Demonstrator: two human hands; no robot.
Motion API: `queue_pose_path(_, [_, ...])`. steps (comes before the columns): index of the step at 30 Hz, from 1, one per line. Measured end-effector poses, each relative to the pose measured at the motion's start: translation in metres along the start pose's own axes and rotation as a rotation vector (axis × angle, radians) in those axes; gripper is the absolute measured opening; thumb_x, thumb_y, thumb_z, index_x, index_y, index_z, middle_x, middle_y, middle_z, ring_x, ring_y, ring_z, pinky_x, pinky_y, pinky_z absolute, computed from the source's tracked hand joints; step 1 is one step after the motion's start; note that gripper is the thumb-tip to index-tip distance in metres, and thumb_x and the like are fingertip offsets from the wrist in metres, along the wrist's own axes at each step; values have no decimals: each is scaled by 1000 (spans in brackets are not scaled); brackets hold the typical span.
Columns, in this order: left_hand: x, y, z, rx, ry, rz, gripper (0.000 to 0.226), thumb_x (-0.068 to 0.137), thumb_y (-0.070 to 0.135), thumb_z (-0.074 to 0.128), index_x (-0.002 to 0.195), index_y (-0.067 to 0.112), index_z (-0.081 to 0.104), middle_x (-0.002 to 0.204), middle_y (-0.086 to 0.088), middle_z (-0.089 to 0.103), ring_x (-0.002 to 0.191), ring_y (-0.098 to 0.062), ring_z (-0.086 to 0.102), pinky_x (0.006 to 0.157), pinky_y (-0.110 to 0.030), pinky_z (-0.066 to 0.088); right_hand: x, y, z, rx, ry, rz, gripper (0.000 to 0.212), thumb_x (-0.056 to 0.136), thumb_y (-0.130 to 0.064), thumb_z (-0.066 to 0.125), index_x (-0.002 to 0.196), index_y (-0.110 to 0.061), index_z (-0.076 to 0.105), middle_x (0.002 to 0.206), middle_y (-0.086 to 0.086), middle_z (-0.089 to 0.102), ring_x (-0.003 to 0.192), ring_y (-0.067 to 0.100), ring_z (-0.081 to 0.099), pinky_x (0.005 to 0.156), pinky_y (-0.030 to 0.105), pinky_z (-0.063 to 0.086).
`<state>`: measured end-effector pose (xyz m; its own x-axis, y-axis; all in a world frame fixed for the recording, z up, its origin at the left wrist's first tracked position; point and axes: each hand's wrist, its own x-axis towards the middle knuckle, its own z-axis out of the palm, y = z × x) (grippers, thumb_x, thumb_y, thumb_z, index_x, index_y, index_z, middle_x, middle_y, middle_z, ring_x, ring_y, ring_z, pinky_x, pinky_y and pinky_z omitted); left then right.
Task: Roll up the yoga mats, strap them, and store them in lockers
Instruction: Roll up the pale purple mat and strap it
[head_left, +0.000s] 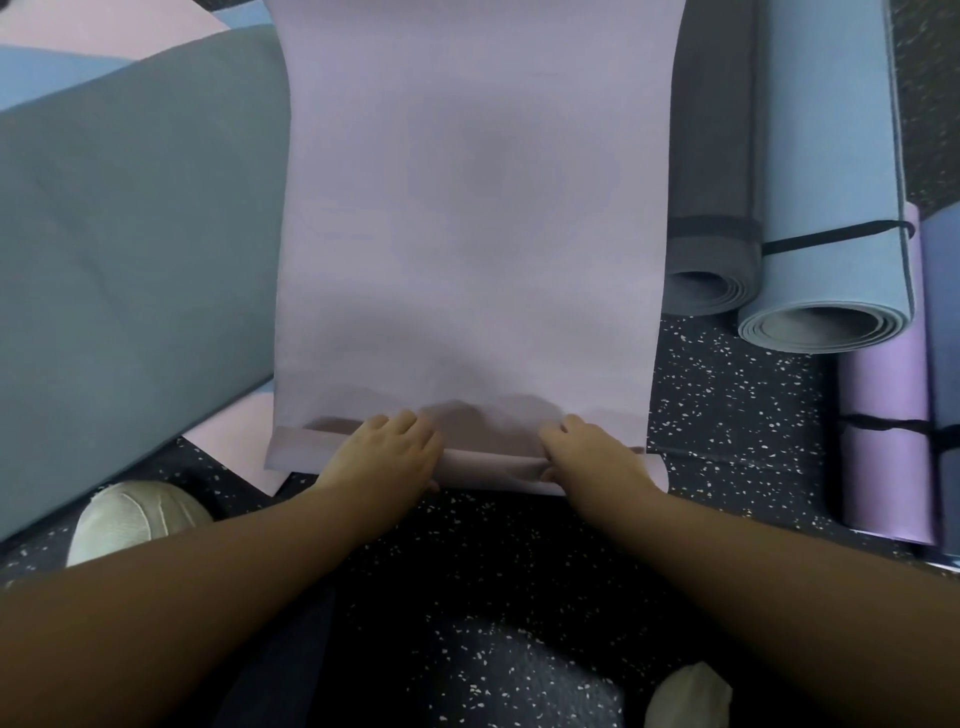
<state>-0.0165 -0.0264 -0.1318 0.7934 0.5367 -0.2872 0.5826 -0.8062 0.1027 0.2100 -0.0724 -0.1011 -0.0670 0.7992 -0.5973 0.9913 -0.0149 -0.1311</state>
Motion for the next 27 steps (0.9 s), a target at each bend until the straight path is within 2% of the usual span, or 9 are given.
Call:
queue_pose_path(7, [4, -1, 0, 44, 52, -3, 44, 47, 38, 92, 69, 13, 63, 67, -5, 59, 57, -23, 55, 46, -29, 42, 6, 5, -4, 20, -21, -11, 16, 95, -21, 53, 90, -23, 39, 110, 7, 52, 105, 26, 49, 71, 29, 30])
queue_pose_path(11, [8, -1, 1, 30, 6, -7, 45, 41, 28, 93, 69, 12, 63, 67, -6, 59, 57, -24, 55, 46, -28, 41, 7, 4, -8, 8, -43, -8, 11, 97, -25, 51, 101, -15, 50, 114, 9, 52, 109, 26, 48, 72, 29, 30])
queue_pose_path(13, [8, 4, -5, 43, -22, 16, 37, 65, 30, 82, 90, 11, 63, 89, -8, 62, 77, -25, 59, 60, -32, 45, 5, 2, -7, -15, -42, -17, 11, 97, -22, 50, 104, -14, 47, 116, 9, 51, 109, 26, 46, 72, 30, 31])
queue_pose_path(14, [10, 5, -4, 56, -28, -8, 32, 84, 30, 66, 108, 10, 57, 107, -9, 58, 95, -26, 55, 74, -34, 44, 3, 0, -6, -29, -32, -24, 9, 97, -20, 49, 103, -15, 45, 117, 9, 50, 110, 26, 45, 73, 31, 32])
queue_pose_path(16, [10, 3, -4, 56, -139, -43, 30, 97, 27, 45, 124, 12, 45, 124, -8, 48, 112, -27, 46, 86, -34, 38, -4, -5, -3, -61, -1, -47, 16, 95, -22, 50, 108, -14, 44, 121, 9, 48, 112, 25, 43, 80, 33, 38])
queue_pose_path(18, [11, 4, -12, 42, -11, -25, 34, 83, 28, 66, 109, 10, 56, 109, -9, 57, 97, -26, 55, 75, -34, 44, -10, -8, 0, -99, 1, -69, 38, 90, -32, 59, 117, -11, 42, 123, 8, 44, 114, 24, 41, 88, 32, 41])
queue_pose_path(20, [13, 2, -12, 28, -9, -3, 39, 59, 27, 84, 88, 11, 64, 87, -7, 62, 76, -25, 59, 59, -32, 46, -12, -11, 3, -152, -3, -77, 51, 86, -37, 65, 121, -10, 40, 123, 7, 42, 114, 23, 40, 89, 31, 41])
queue_pose_path(24, [10, -2, 1, 57, 35, 33, 46, 39, 33, 93, 68, 13, 63, 67, -5, 58, 57, -23, 56, 45, -27, 42, -9, -10, 10, -205, 49, -82, 40, 91, -21, 60, 123, -8, 39, 123, 9, 43, 111, 23, 42, 78, 27, 38])
queue_pose_path(27, [9, 1, 3, 50, 19, 65, 52, 44, 44, 92, 73, 11, 65, 73, -6, 60, 63, -23, 58, 50, -28, 44, -7, -8, 14, -192, 45, -81, 35, 92, -15, 56, 122, -10, 39, 122, 8, 44, 111, 23, 42, 80, 27, 39])
